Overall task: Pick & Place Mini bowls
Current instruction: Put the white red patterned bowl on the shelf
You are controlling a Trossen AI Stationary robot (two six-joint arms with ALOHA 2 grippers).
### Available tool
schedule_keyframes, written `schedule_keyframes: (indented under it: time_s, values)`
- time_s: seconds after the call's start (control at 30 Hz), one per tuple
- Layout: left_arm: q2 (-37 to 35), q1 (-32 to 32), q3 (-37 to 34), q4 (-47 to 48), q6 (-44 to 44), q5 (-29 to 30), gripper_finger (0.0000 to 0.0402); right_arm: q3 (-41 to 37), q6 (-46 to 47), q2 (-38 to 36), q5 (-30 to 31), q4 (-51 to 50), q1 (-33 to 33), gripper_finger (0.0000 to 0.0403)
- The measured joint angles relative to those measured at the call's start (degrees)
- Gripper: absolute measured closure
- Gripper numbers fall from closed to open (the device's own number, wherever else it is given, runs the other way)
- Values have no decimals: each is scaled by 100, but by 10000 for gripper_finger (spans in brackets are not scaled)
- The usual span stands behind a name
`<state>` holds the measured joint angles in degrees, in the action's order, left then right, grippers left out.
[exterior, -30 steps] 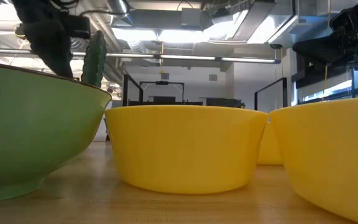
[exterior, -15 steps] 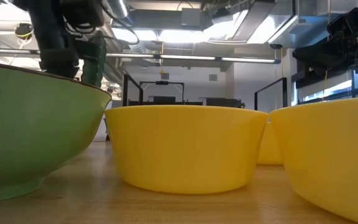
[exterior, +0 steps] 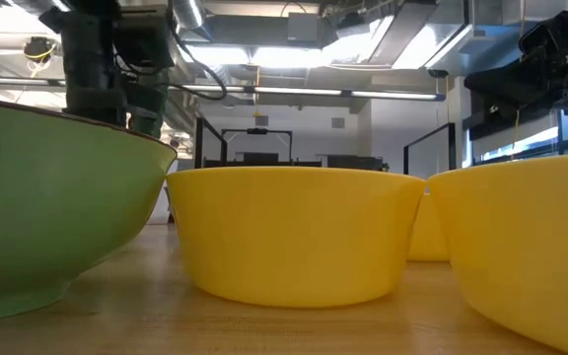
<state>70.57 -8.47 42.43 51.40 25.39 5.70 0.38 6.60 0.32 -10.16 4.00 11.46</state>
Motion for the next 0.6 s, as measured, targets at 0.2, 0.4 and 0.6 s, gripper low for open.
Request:
schedule_keyframes:
  time_s: [0.2, 0.4, 0.6]
  values:
    - [277, 0, -2, -58, -44, 54, 205, 0, 33, 0, 0, -1, -2, 373]
    - [510, 2, -2, -137, -66, 65, 205, 0, 76, 0, -21, -1, -2, 373]
    - [653, 2, -2, -251, -259, 79, 205, 0, 73, 0, -52, -1, 0, 373]
